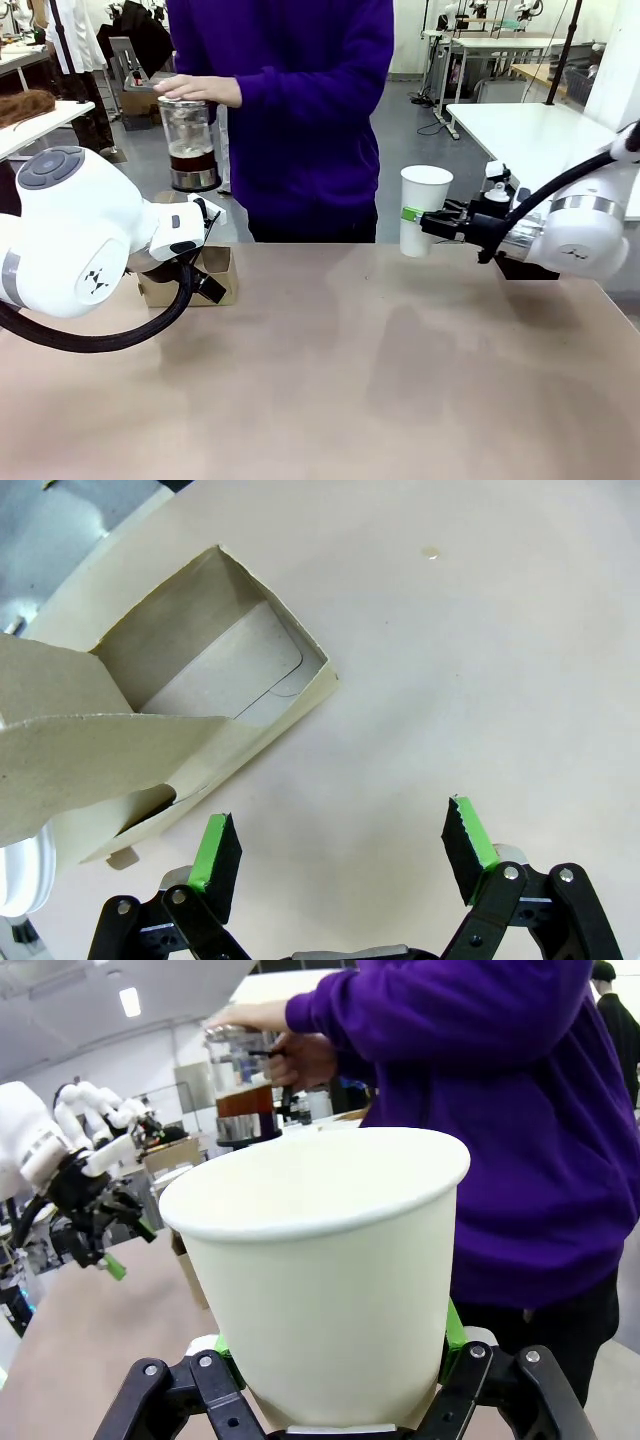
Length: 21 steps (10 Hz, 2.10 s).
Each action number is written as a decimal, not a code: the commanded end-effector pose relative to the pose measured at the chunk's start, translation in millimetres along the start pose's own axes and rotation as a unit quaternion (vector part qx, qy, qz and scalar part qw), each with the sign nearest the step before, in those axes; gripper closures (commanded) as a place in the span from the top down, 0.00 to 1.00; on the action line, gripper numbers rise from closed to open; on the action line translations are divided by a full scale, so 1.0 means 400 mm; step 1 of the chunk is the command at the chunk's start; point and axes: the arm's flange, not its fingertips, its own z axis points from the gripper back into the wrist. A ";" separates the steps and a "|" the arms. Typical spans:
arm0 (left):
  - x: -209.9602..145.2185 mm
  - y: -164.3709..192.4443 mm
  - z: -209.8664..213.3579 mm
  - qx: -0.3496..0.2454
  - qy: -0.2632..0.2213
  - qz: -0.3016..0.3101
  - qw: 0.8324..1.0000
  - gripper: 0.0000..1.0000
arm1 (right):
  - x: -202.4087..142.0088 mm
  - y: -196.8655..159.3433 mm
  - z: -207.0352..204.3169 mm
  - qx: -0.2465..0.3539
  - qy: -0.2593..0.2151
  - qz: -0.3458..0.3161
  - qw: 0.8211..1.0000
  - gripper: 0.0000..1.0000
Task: Pour a drink into a cup and package it in a carrier.
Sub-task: Pick up the 600 ml Paper Cup and place it in the middle top area of the table, then when a person places the Paper Cup Lid on the 600 ml Paper Cup , lift the 600 ml Paper Cup.
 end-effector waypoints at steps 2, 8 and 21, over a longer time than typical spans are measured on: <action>0.000 0.000 0.001 -0.001 -0.001 0.001 1.000 1.00 | -0.042 -0.057 -0.076 -0.021 -0.015 0.017 1.000 0.80; 0.000 0.000 0.001 -0.001 -0.001 0.001 1.000 1.00 | -0.116 -0.081 -0.094 -0.007 -0.004 -0.011 1.000 0.80; 0.000 0.000 0.001 -0.001 -0.001 0.001 1.000 1.00 | -0.116 -0.081 -0.094 -0.007 -0.004 -0.011 1.000 0.80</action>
